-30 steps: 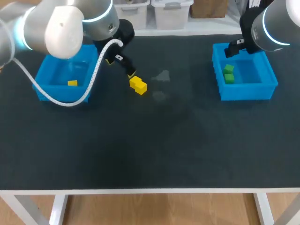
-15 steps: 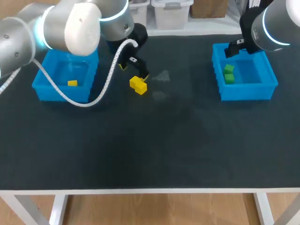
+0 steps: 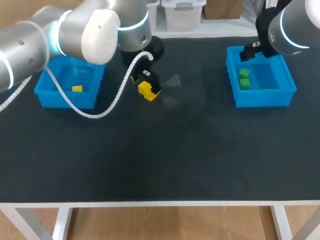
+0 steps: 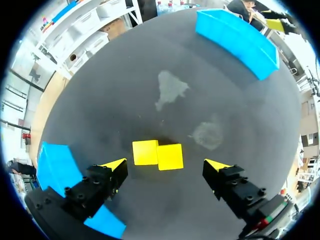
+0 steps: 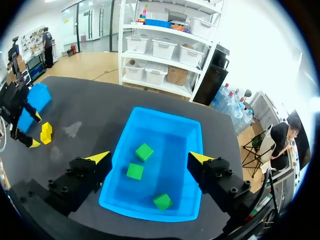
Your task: Put the green cubes in the right bin and the yellow cubes in the left bin.
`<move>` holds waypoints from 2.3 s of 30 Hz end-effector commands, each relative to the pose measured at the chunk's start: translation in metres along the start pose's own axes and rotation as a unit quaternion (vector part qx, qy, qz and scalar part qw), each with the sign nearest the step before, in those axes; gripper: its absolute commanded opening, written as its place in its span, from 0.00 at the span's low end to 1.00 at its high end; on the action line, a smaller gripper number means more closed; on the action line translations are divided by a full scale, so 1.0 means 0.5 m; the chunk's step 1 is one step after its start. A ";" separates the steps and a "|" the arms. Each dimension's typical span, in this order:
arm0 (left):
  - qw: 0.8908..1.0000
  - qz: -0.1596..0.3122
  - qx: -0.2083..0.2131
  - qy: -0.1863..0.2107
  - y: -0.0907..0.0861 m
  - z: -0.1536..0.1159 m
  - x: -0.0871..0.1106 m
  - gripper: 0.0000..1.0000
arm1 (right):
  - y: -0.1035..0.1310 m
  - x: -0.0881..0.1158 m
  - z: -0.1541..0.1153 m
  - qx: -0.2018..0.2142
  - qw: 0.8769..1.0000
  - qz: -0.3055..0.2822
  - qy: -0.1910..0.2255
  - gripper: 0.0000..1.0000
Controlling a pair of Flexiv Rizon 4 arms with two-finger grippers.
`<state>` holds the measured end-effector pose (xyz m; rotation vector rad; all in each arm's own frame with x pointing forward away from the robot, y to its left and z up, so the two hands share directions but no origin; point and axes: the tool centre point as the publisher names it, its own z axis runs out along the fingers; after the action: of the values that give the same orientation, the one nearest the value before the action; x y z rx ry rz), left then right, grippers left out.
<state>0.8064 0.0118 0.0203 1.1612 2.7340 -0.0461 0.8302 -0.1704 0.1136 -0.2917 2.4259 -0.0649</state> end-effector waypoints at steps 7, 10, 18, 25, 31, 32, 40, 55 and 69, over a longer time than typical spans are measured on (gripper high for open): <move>1.000 -0.016 -0.004 0.005 0.015 0.020 -0.020 1.00 | 0.001 0.006 -0.002 0.003 1.000 0.001 -0.005 1.00; 1.000 -0.016 -0.005 0.006 0.016 0.024 -0.024 1.00 | 0.001 0.006 -0.002 0.003 1.000 0.001 -0.005 1.00; 1.000 -0.012 -0.004 0.014 0.010 0.043 -0.027 1.00 | 0.001 0.006 -0.002 0.003 1.000 0.001 -0.005 1.00; 1.000 -0.016 -0.006 0.017 0.012 0.061 -0.028 1.00 | 0.001 0.006 -0.002 0.003 1.000 0.001 -0.005 1.00; 1.000 -0.021 -0.008 0.014 0.012 0.069 -0.033 0.00 | 0.001 0.006 -0.002 0.003 1.000 0.001 -0.005 1.00; 1.000 -0.022 -0.009 0.014 0.012 0.070 -0.033 0.00 | 0.001 0.006 -0.002 0.003 1.000 0.001 -0.005 1.00; 0.999 -0.050 -0.019 0.008 0.021 0.063 -0.028 0.00 | 0.001 0.006 -0.002 0.003 1.000 0.001 -0.005 1.00; 0.981 -0.155 -0.070 -0.099 0.144 -0.142 0.006 0.00 | 0.001 0.006 -0.002 0.003 1.000 0.001 -0.005 1.00; 0.930 -0.325 -0.136 -0.109 0.348 -0.199 0.229 0.00 | 0.001 0.006 -0.002 0.003 1.000 0.001 -0.005 1.00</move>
<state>0.8637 0.1954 0.1081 0.1599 2.7926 0.1465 0.8302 -0.1704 0.1136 -0.2917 2.4259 -0.0650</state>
